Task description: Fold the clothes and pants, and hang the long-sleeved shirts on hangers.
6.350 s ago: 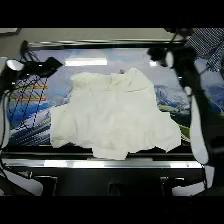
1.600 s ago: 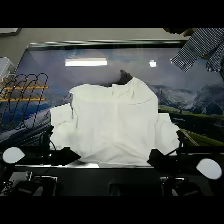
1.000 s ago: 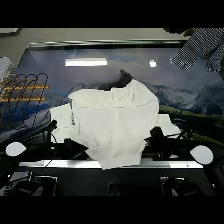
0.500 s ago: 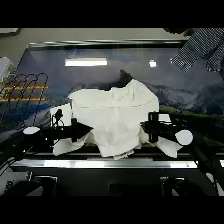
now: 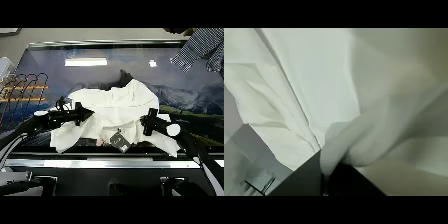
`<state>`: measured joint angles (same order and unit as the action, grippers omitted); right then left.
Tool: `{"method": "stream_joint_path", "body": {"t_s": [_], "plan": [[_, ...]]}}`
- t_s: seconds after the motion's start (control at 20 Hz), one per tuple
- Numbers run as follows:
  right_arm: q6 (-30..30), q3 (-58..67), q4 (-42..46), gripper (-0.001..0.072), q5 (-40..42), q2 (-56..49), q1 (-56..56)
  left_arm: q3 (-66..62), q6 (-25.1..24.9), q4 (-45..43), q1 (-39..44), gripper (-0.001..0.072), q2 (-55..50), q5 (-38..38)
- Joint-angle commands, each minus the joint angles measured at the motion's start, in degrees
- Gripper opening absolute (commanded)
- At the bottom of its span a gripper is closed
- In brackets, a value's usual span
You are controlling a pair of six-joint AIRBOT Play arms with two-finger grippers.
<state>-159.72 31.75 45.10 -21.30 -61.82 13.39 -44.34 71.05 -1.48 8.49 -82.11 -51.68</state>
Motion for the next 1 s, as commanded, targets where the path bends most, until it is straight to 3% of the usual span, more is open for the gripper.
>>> {"method": "stream_joint_path", "body": {"t_s": [0.0,0.1,0.15,0.2,0.25,0.5,0.65,0.8,0.95], "plan": [[0.66,0.02,-1.38,0.0034,2.36,-2.64,-0.02,-2.97,0.52,0.04,-0.07,0.0018,-4.83,0.11],[4.57,0.02,-1.40,0.0144,2.34,-2.60,-0.02,-3.04,0.46,-0.04,-0.22,0.0050,-5.16,0.11],[7.50,0.02,-1.38,0.0197,1.86,-2.32,-0.02,-3.04,0.46,-0.02,-0.42,0.0113,-5.07,-0.22],[10.56,0.02,-1.05,0.0241,1.38,-1.70,-0.02,-3.04,0.46,-0.02,-0.85,0.0236,-5.01,-0.94],[12.87,0.02,0.20,0.0261,0.90,-0.74,-0.02,-3.04,0.39,-0.04,-1.77,0.0282,-4.90,-2.16],[14.36,0.07,20.74,0.0261,-5.14,8.37,-0.04,-3.06,-0.79,-2.45,-11.08,0.0282,-1.70,-10.34],[14.86,3.54,37.13,0.0261,-21.00,16.20,-0.02,-3.04,0.39,-9.57,-18.27,0.0282,4.17,-14.82],[27.80,15.26,48.11,0.0264,-38.95,20.74,-0.02,-3.04,4.70,-22.80,-23.56,0.0282,12.85,-17.46],[42.14,28.50,44.78,0.0264,-50.86,16.55,0.04,-3.04,10.25,-39.19,-23.80,0.0282,20.81,-18.86]]}}
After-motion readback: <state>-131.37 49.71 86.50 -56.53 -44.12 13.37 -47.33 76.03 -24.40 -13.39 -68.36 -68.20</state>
